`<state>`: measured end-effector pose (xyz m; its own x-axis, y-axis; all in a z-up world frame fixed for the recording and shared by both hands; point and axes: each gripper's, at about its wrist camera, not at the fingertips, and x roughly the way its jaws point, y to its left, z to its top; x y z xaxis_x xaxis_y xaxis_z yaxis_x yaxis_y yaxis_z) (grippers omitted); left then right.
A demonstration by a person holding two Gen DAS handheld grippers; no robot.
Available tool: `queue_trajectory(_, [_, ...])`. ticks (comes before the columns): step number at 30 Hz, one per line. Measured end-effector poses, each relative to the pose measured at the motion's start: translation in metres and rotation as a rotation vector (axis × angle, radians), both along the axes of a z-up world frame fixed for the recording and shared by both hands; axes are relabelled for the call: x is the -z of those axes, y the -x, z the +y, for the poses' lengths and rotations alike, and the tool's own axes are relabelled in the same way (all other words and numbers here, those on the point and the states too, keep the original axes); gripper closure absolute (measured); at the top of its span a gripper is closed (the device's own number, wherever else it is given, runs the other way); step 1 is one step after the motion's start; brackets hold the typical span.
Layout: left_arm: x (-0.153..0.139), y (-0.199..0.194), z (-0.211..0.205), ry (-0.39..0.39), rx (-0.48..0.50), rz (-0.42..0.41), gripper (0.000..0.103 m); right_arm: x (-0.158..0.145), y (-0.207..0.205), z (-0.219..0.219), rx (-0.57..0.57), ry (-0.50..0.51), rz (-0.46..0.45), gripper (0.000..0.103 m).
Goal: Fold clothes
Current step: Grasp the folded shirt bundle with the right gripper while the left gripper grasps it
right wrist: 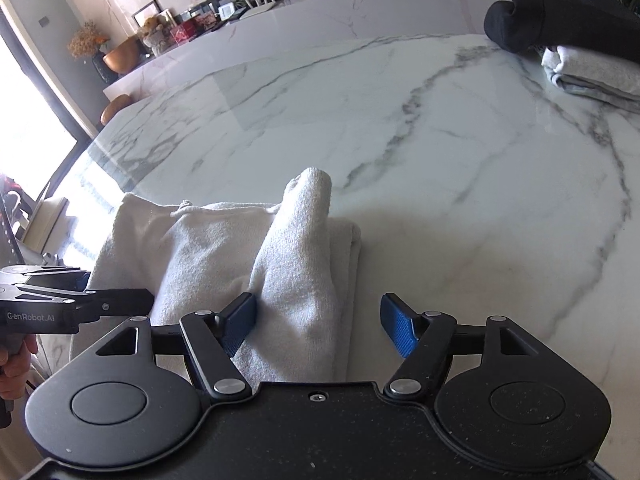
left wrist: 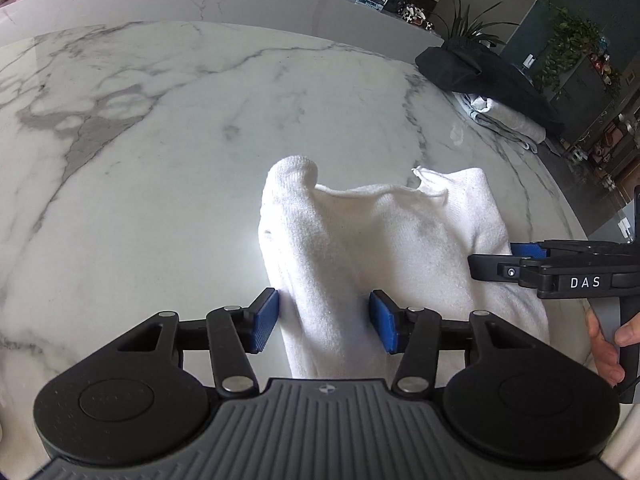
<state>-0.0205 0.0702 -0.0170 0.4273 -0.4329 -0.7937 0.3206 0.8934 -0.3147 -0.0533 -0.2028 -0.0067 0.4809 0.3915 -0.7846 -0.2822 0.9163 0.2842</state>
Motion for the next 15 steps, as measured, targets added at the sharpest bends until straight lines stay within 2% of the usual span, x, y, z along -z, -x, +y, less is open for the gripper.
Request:
queue_trajectory(6, [0.001, 0.002, -0.002, 0.008, 0.002, 0.000, 0.067, 0.001, 0.004, 0.005, -0.011, -0.044, 0.010, 0.064])
queue_trajectory(10, [0.000, 0.005, -0.006, 0.004, -0.005, -0.015, 0.076, 0.001, 0.005, 0.004, 0.006, -0.066, 0.017, 0.072])
queue_trajectory(15, [-0.009, 0.008, -0.014, -0.027, 0.006, -0.034, 0.080, -0.005, 0.010, 0.005, 0.010, -0.045, 0.009, 0.076])
